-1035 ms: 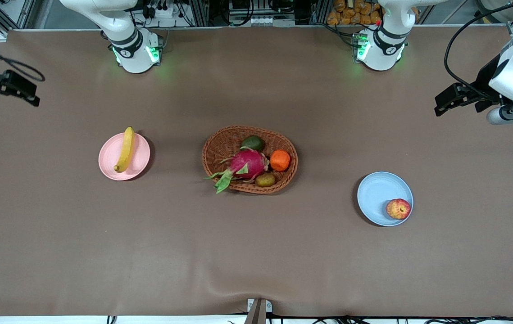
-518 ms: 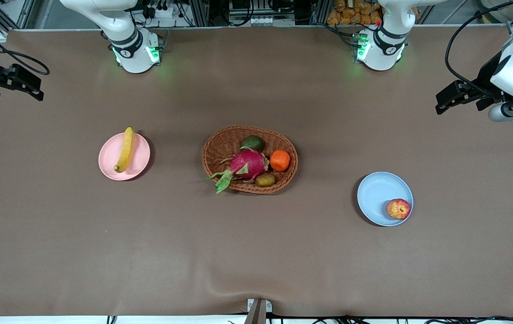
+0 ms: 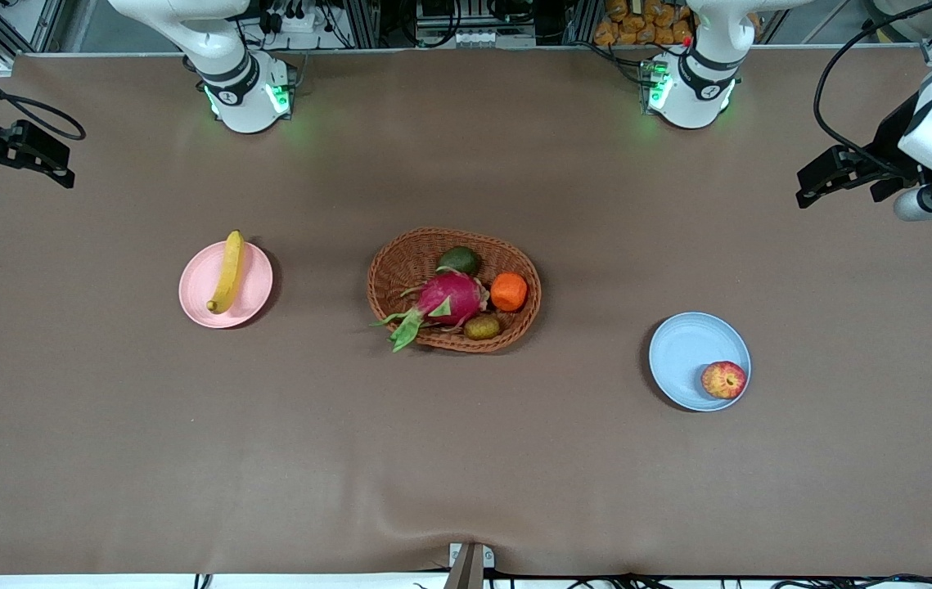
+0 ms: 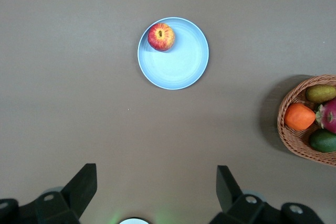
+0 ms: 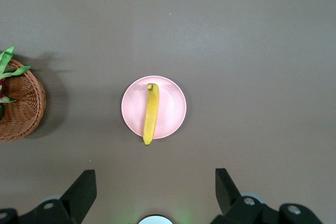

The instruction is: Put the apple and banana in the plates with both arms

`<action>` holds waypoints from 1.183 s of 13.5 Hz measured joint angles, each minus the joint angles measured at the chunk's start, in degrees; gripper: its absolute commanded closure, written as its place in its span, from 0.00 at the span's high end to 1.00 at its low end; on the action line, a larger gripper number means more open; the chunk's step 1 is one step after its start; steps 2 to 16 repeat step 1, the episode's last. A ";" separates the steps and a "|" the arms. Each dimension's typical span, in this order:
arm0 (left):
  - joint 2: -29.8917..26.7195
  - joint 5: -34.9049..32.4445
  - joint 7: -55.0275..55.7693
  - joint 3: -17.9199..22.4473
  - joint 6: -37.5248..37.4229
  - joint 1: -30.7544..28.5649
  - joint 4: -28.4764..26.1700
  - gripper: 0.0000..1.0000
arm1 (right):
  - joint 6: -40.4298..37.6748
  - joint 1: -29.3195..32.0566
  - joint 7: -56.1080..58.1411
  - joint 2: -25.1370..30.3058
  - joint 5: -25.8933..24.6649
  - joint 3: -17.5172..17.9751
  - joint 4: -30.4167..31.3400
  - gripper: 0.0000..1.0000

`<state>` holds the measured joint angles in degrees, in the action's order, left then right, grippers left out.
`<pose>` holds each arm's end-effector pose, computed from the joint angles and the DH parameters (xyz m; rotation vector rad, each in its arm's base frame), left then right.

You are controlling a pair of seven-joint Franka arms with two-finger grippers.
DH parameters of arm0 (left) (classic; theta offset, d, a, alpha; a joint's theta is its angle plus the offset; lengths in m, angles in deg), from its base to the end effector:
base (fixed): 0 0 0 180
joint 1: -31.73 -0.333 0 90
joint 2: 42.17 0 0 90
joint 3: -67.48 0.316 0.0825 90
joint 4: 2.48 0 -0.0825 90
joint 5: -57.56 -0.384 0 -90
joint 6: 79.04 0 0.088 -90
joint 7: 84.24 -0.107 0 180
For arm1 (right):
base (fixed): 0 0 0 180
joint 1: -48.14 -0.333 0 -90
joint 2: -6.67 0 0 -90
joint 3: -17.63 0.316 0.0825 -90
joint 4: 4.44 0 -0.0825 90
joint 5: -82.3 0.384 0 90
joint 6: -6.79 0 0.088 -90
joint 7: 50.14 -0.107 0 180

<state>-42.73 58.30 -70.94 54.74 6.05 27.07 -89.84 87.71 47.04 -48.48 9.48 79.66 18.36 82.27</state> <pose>0.5374 -0.0784 0.6439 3.1330 0.1415 -0.0495 0.5222 0.0114 0.6642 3.0930 0.0848 -0.0804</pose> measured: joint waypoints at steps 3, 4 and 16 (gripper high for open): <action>0.00 0.00 0.00 0.00 0.00 0.00 0.00 1.00 | 0.00 0.00 0.00 -0.02 0.00 0.01 0.00 1.00; 0.00 0.00 0.00 0.00 0.00 0.00 0.00 1.00 | 0.00 0.00 0.00 -0.02 0.00 0.01 0.00 1.00; 0.00 0.00 0.00 0.00 0.00 0.00 0.00 1.00 | 0.00 0.00 0.00 -0.02 0.00 0.01 0.00 1.00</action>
